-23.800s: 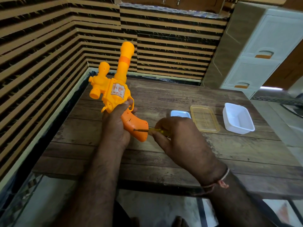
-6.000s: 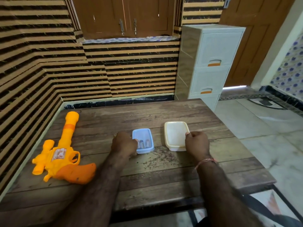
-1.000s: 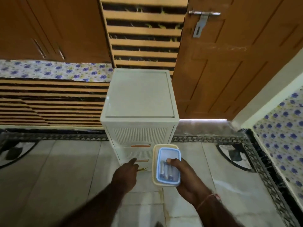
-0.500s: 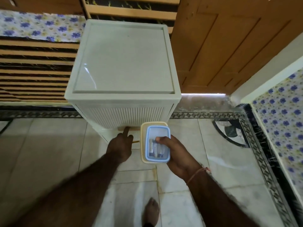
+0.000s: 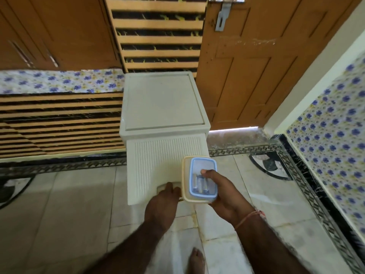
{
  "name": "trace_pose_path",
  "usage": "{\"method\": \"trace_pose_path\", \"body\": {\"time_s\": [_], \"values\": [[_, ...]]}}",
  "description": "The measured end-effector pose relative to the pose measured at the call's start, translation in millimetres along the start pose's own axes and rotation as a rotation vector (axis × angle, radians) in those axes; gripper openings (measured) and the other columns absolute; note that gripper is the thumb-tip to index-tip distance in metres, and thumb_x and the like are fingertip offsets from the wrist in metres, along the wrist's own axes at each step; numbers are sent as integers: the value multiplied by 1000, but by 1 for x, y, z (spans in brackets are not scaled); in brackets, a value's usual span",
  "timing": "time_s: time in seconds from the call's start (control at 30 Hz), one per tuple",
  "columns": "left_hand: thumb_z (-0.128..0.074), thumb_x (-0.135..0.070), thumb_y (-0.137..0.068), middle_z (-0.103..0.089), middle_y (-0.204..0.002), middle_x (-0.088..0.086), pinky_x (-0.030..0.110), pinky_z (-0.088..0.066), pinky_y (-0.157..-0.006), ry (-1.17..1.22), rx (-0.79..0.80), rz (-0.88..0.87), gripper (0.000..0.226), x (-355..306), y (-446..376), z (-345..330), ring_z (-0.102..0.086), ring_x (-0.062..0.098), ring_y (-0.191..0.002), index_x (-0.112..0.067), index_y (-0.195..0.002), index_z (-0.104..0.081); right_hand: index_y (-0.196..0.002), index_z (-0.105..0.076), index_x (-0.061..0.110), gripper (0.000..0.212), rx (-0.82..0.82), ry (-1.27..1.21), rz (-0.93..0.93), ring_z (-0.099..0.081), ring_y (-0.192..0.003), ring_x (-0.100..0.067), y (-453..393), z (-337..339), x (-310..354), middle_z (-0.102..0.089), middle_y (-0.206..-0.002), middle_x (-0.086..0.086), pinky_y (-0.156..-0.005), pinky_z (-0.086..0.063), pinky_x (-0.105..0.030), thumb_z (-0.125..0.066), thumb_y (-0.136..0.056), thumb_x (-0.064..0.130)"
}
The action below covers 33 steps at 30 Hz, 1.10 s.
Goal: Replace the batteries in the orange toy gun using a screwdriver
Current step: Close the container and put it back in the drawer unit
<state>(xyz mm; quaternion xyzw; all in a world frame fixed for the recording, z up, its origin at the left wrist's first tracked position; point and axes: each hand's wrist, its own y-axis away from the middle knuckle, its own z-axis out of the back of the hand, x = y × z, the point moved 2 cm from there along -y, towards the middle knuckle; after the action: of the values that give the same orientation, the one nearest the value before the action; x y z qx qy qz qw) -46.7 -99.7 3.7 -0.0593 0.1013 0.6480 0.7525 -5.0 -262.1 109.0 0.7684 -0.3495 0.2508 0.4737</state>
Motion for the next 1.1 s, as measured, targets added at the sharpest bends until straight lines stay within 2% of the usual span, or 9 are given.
{"method": "trace_pose_path", "body": {"time_s": [0.17,0.3,0.43,0.53,0.67,0.77,0.9,1.0,1.1], "values": [[-84,-8,-41,-62,-81,4,28,-42,-34,-144,-42,-27,46,-5,14,61,-59,19,-49,-19,-82,-66,-121,-64,12,29,7,29,70,-69,-91,-26,48,-18,24,-72,-107,-14,-77,-57,-38,-58,-93,19],[-80,-17,-68,-62,-94,1,33,-55,-55,-169,-21,34,42,7,2,88,-65,19,-74,-20,-105,-61,-127,-60,13,40,41,11,114,-66,-102,-33,67,-18,42,-67,-120,-19,-93,-51,-48,-61,-88,23],[-79,-22,-72,-60,-90,1,33,-50,-52,-227,-22,13,38,10,-18,93,-62,20,-69,-20,-104,-59,-129,-59,13,42,28,15,108,-65,-104,-33,62,-13,44,-67,-120,-19,-92,-52,-47,-62,-89,24],[-71,-23,-83,-56,-103,1,35,-51,-62,-236,-60,67,33,16,-41,96,-63,20,-82,-20,-112,-55,-126,-61,11,44,10,15,92,-65,-102,-33,54,-8,40,-68,-116,-20,-93,-51,-49,-64,-84,24],[-73,-30,-82,-53,-109,3,38,-55,-67,-266,-90,162,37,29,-81,97,-63,22,-87,-19,-111,-53,-123,-63,10,37,-2,13,78,-64,-104,-36,37,-1,39,-67,-118,-22,-100,-45,-53,-62,-87,22],[-73,-35,-82,-54,-111,5,38,-57,-66,-294,-127,207,39,39,-112,102,-63,23,-85,-18,-113,-54,-120,-65,10,32,-33,39,65,-65,-99,-34,19,6,40,-68,-116,-22,-95,-49,-50,-60,-91,21],[-80,-38,-73,-55,-103,6,37,-55,-61,-314,-134,260,46,56,-141,109,-64,25,-80,-16,-107,-57,-120,-65,10,32,-51,86,39,-66,-97,-31,1,16,39,-69,-116,-20,-88,-53,-46,-60,-90,20],[-80,-43,-73,-55,-103,6,37,-55,-62,-283,-139,259,49,58,-140,105,-63,25,-80,-15,-107,-56,-118,-66,10,32,-47,86,22,-67,-94,-30,-13,23,36,-70,-112,-19,-83,-56,-43,-61,-89,19],[-80,-39,-76,-55,-102,8,38,-51,-61,-151,-249,305,44,54,-122,99,-62,27,-83,-13,-103,-57,-118,-66,10,32,-47,88,13,-66,-97,-33,-30,25,27,-70,-113,-21,-89,-53,-49,-62,-87,19]]}}
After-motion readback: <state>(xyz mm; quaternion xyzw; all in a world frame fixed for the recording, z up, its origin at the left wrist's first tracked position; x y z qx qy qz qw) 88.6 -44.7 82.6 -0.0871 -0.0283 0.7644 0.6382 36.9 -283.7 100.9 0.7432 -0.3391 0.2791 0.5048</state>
